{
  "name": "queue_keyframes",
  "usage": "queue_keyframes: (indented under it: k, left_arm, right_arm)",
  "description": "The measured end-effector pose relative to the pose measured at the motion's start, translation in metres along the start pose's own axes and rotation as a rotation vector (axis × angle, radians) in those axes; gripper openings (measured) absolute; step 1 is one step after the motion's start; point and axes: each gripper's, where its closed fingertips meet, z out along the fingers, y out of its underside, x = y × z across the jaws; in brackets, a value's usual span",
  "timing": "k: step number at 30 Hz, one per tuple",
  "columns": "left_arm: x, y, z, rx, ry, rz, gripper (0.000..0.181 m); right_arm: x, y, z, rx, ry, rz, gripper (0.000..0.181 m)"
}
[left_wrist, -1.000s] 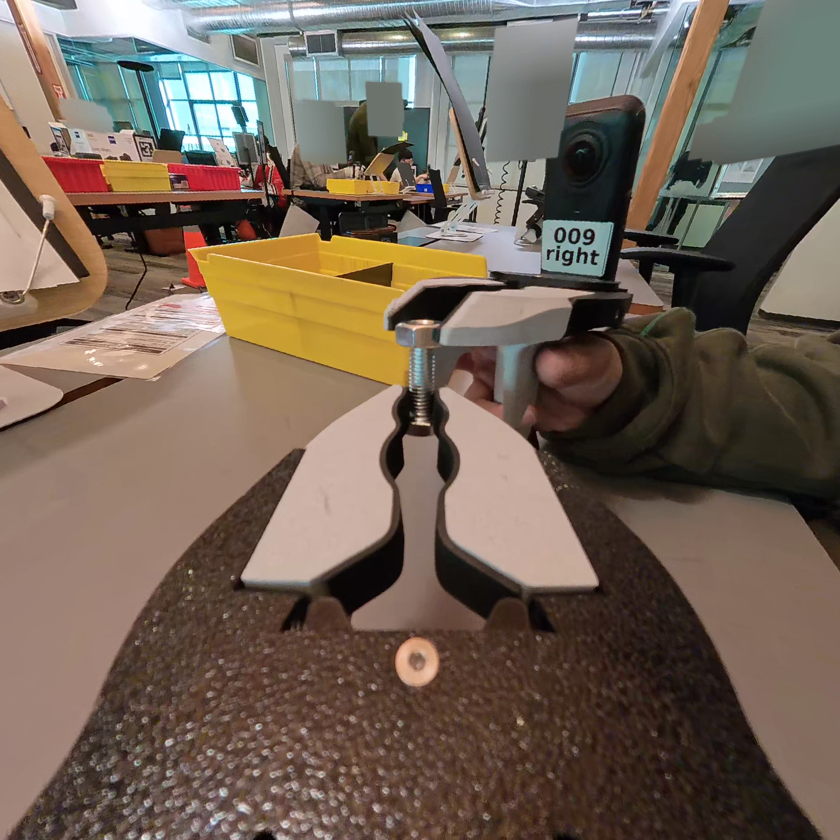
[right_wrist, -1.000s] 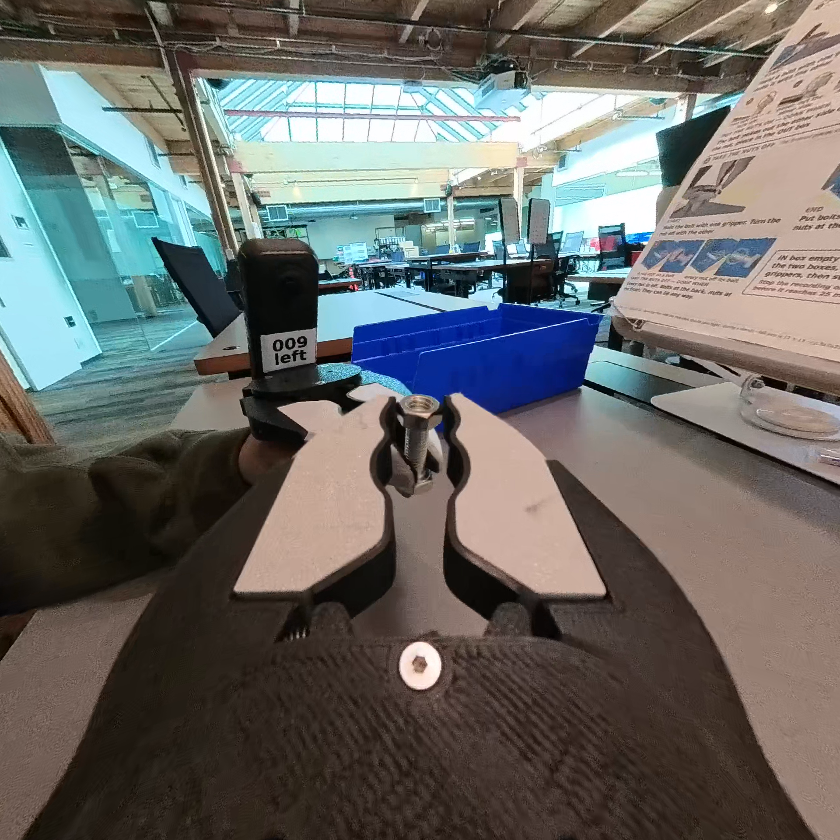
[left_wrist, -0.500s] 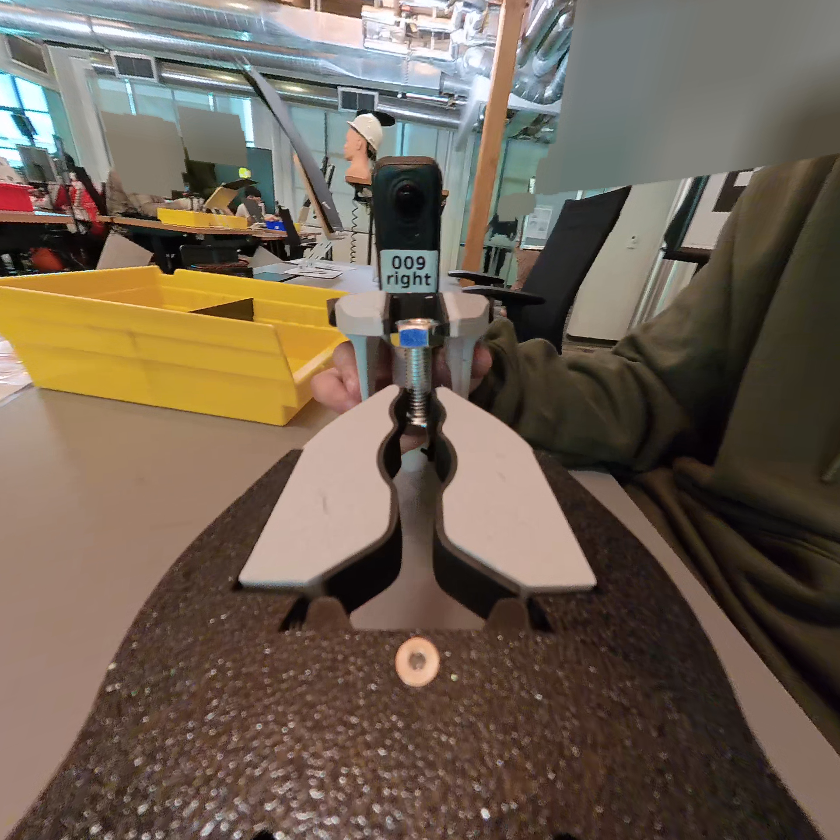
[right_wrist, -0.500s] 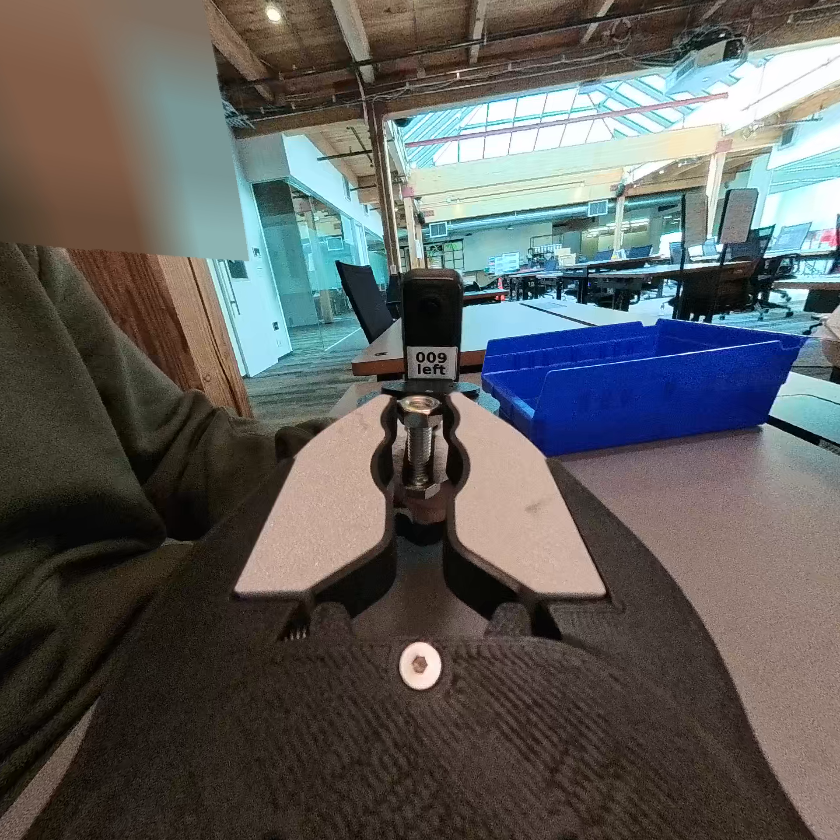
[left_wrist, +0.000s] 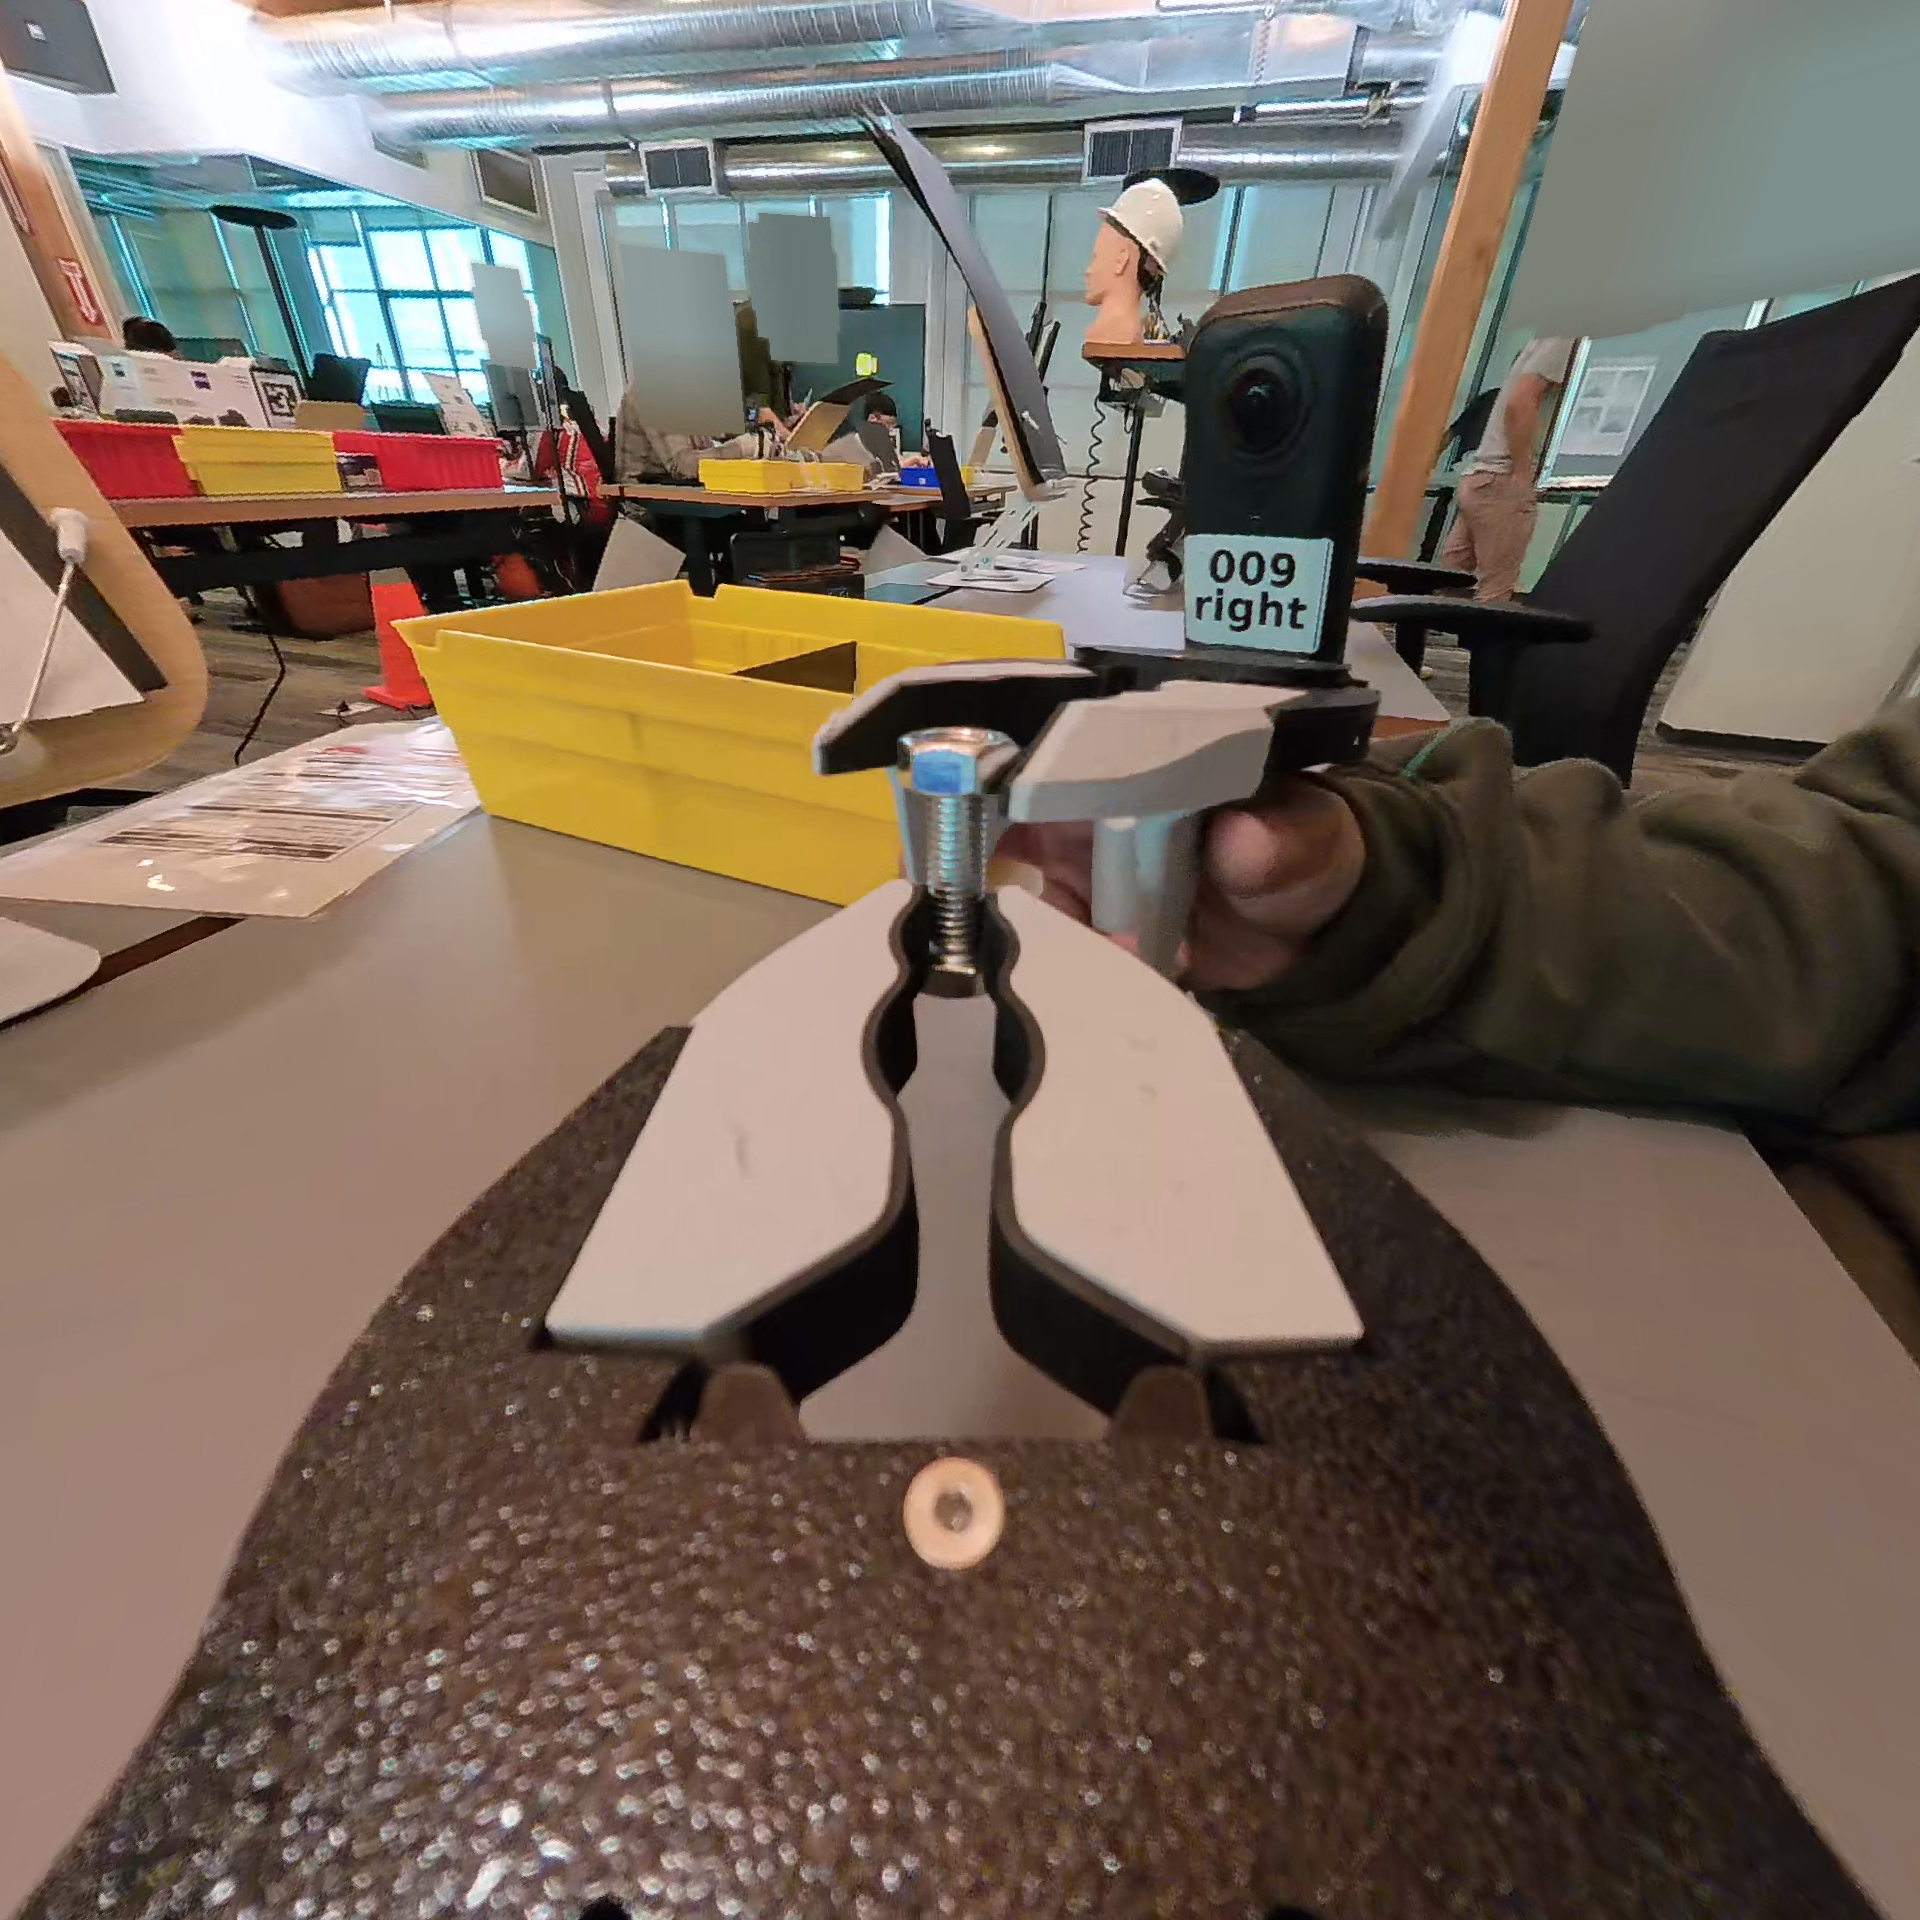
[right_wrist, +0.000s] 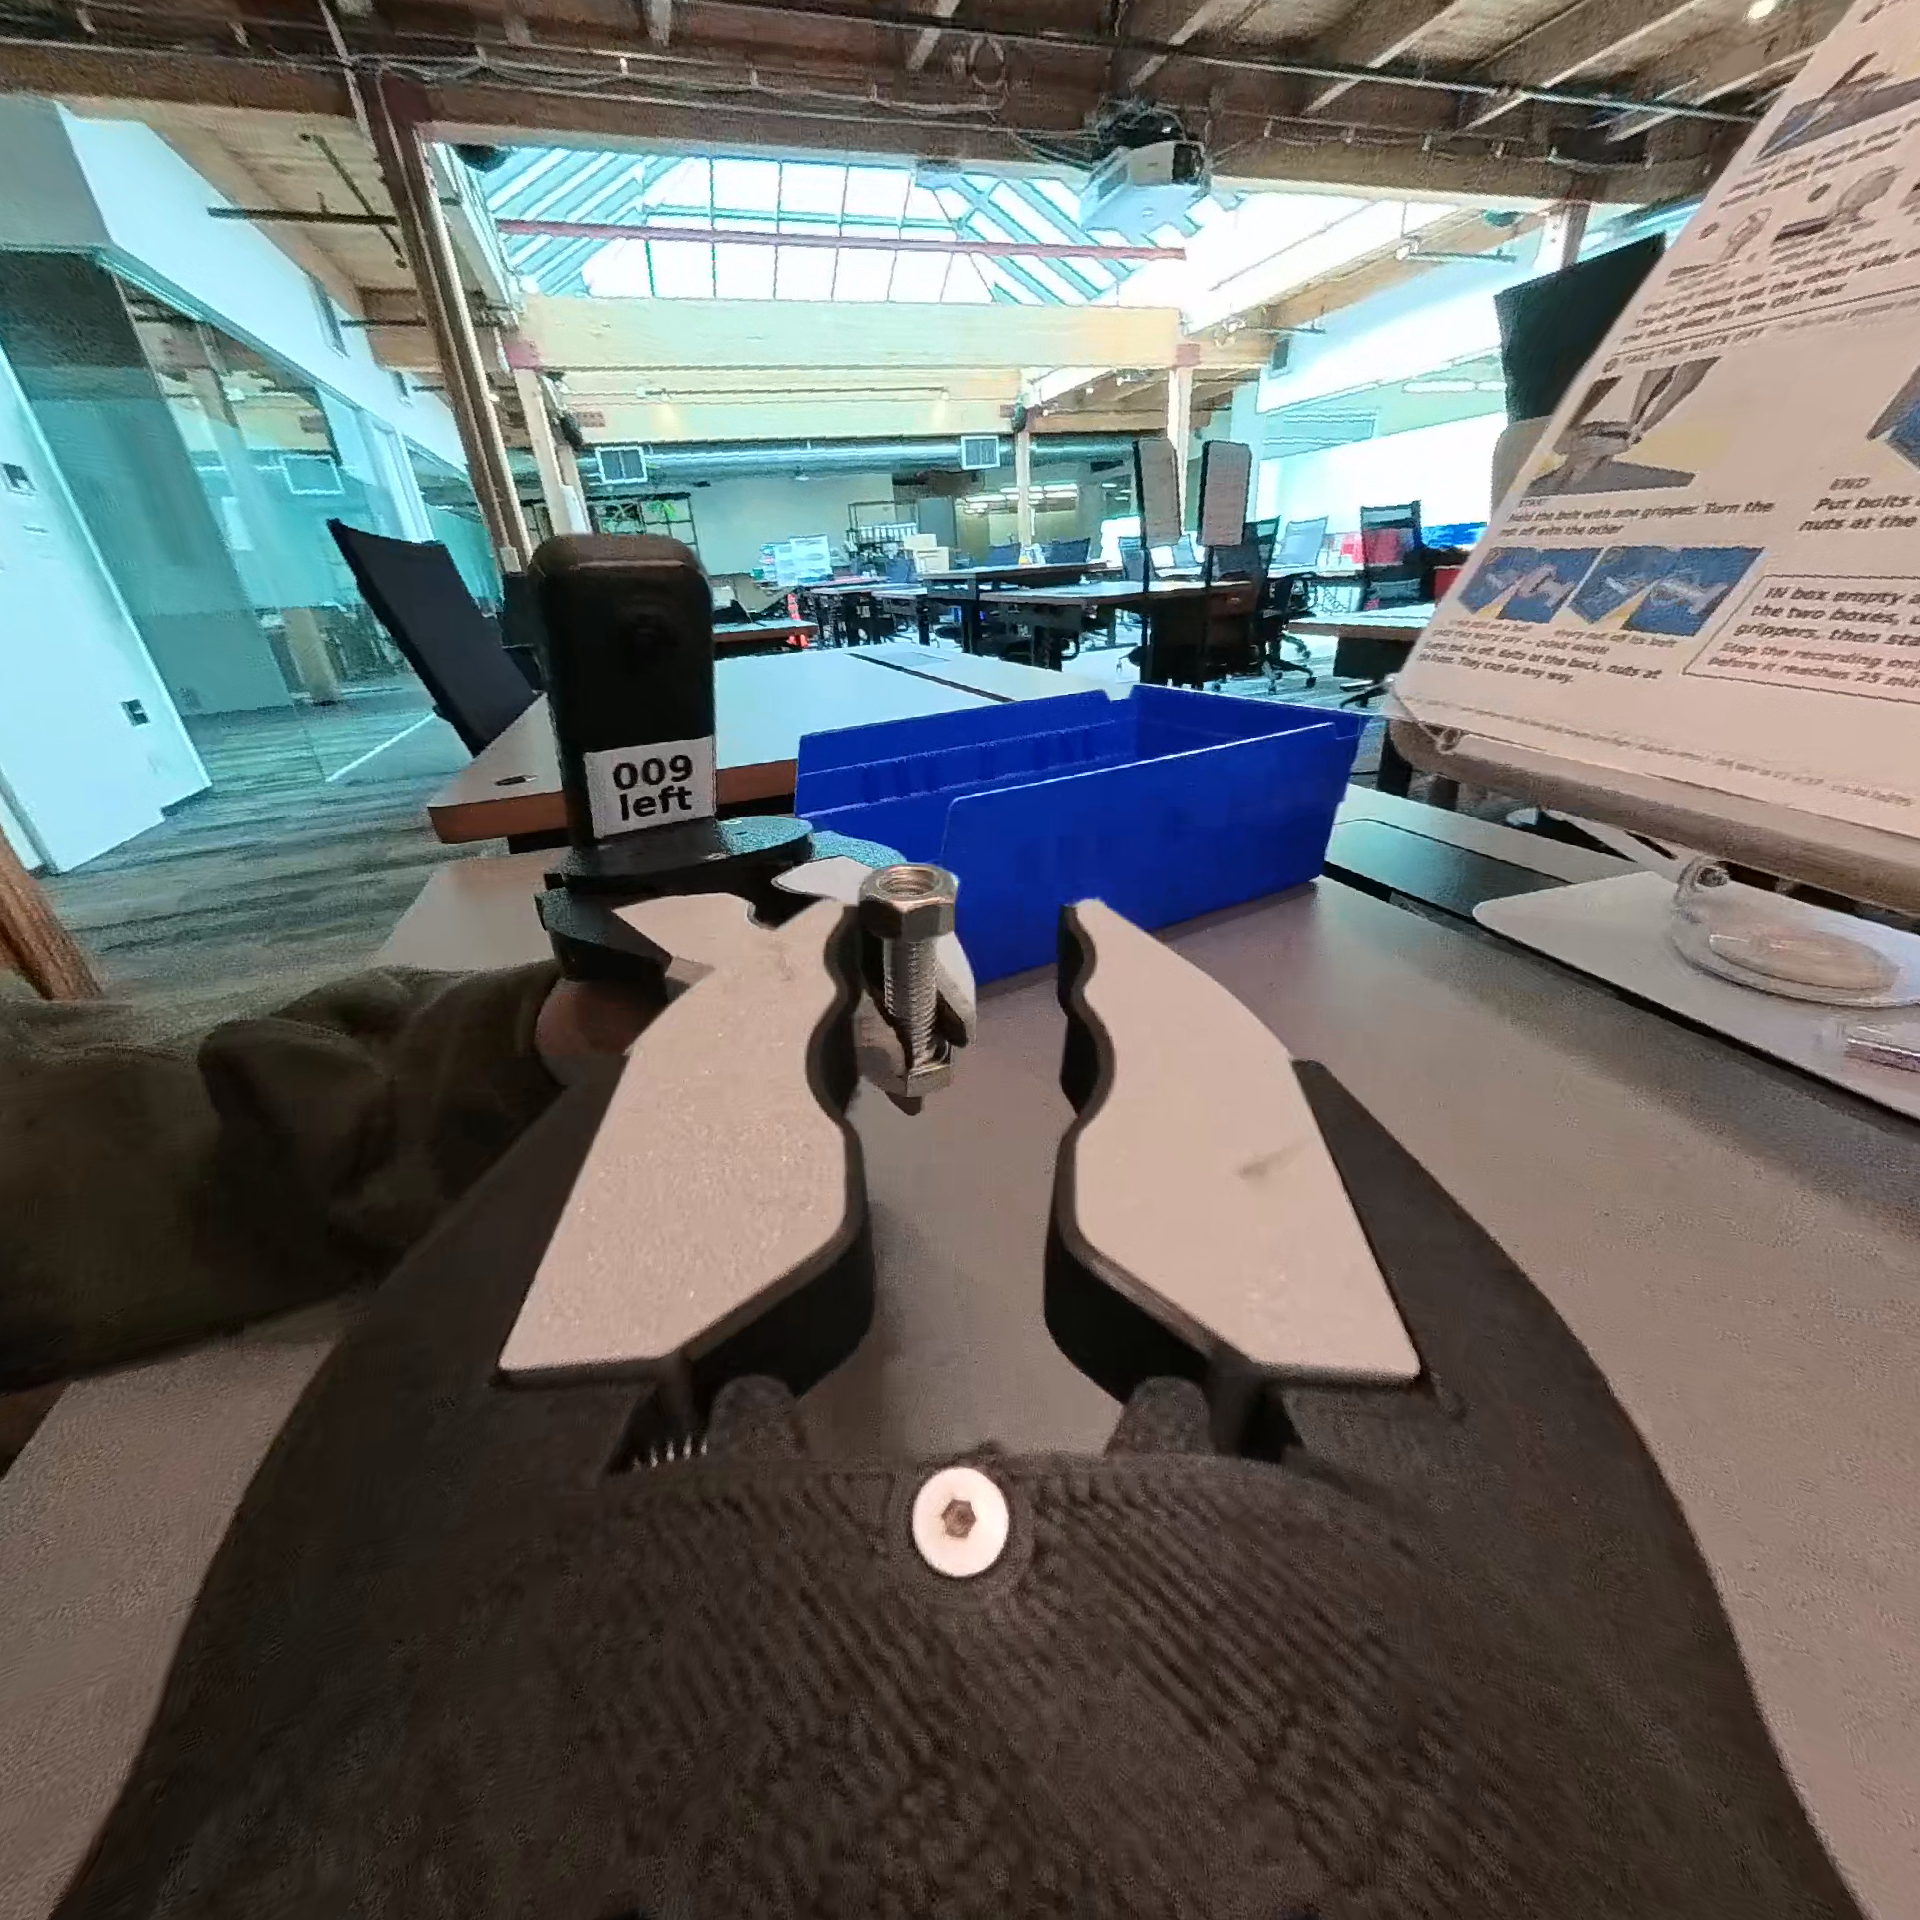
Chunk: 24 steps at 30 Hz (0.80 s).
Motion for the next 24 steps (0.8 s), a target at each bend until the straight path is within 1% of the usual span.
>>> queue_keyframes:
  k: [5, 6, 7, 8, 10, 14, 17, 19, 21, 24]
  left_arm:
    - [-0.002, -0.004, -0.003, 0.026, -0.002, -0.012, 0.009]
    - [-0.001, -0.004, -0.003, 0.029, 0.002, -0.011, 0.009]
    - [-0.002, -0.004, -0.003, 0.028, 0.001, -0.011, 0.009]
    - [-0.002, -0.003, -0.003, 0.025, -0.001, -0.011, 0.009]
    - [0.000, -0.002, -0.002, 0.018, 0.008, -0.008, 0.009]
    - [0.003, 0.001, 0.001, -0.004, 0.016, 0.009, 0.009]
    - [0.003, 0.002, 0.002, -0.014, 0.015, 0.016, 0.009]
    - [0.003, 0.002, 0.002, -0.013, 0.016, 0.014, 0.009]
    - [0.004, 0.002, 0.001, -0.011, 0.023, 0.013, 0.009]
    - [0.013, -0.001, 0.001, 0.011, 0.091, -0.008, 0.009]
  right_arm:
    - [0.004, -0.002, -0.005, -0.007, -0.007, -0.007, 0.031]
    - [0.009, -0.004, -0.008, 0.002, 0.013, 0.003, 0.026]
    - [0.014, -0.006, -0.011, 0.020, 0.028, 0.013, 0.026]
    - [0.014, -0.009, -0.014, 0.035, 0.013, 0.024, 0.027]
    - [0.008, -0.011, -0.015, 0.045, -0.047, 0.051, 0.028]
    - [-0.004, -0.007, -0.008, 0.025, -0.073, 0.022, 0.031]
    - [-0.008, -0.002, -0.002, 0.003, -0.066, -0.004, 0.028]
    - [-0.009, -0.003, -0.002, 0.005, -0.064, -0.007, 0.020]
    - [-0.010, -0.003, -0.002, 0.005, -0.072, -0.005, 0.019]
    - [-0.016, -0.005, -0.004, 0.008, -0.140, 0.021, 0.019]
